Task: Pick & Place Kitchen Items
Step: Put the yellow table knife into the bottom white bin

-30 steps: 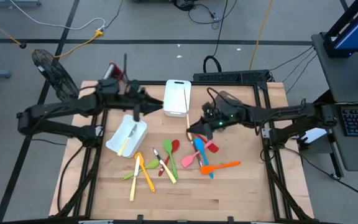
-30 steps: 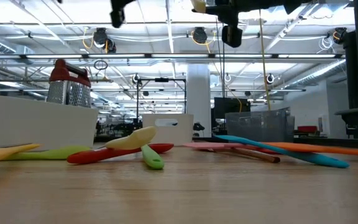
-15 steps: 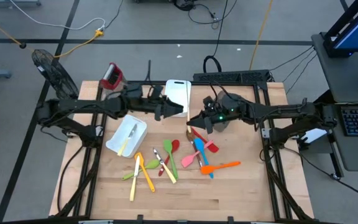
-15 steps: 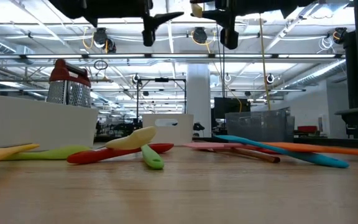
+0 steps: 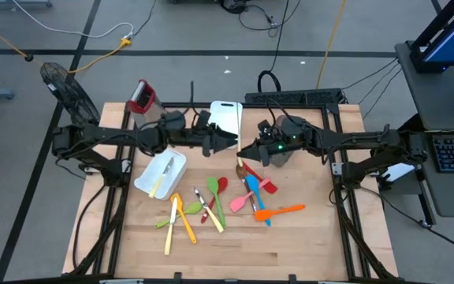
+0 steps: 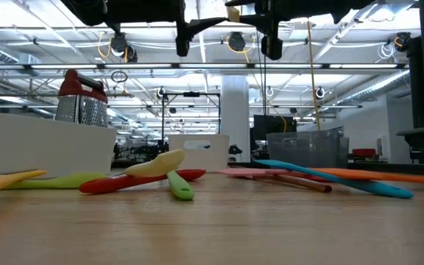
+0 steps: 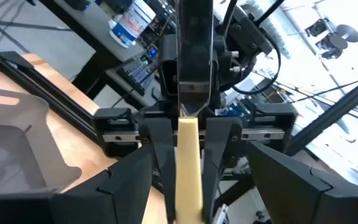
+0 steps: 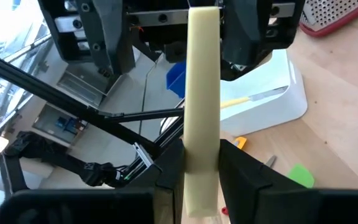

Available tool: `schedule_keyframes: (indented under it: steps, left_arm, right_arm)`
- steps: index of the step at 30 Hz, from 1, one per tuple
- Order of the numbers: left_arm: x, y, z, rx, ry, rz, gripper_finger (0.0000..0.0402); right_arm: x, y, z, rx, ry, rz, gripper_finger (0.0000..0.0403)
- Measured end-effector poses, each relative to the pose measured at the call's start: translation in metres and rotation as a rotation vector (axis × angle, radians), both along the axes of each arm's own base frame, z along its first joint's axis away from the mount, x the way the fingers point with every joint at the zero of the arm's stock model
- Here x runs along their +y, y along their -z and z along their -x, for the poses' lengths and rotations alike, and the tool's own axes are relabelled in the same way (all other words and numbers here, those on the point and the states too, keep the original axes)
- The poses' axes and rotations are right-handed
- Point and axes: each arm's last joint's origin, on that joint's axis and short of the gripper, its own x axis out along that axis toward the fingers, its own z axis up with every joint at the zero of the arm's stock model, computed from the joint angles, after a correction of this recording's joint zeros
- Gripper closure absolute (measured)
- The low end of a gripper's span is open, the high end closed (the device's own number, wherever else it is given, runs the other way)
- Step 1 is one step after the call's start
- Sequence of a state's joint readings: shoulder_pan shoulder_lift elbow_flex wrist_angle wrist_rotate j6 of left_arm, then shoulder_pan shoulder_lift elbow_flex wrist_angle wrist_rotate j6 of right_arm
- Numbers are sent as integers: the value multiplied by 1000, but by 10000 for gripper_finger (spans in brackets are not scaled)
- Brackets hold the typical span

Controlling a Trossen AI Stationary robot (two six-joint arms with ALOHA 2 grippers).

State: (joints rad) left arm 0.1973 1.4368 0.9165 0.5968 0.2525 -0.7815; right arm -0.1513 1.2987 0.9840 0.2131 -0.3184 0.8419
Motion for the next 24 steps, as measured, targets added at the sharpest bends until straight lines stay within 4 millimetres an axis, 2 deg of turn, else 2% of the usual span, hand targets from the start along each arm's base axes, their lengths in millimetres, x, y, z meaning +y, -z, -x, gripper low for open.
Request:
schedule_keyframes:
  steps: [8,17,20,24]
  left_arm:
    - [-11,7,-11,30,-11,-6,135]
    - [-9,4,-22,15,28,-16,137]
    - [-8,5,-21,32,49,-14,153]
    - [-6,6,-20,58,70,-10,194]
  right_arm:
    - [-1,-1,-7,-61,5,-24,337]
    - [-3,7,-13,-31,10,-52,337]
    - [-2,6,-13,-41,10,-51,337]
    - [-3,6,-13,-43,10,-50,337]
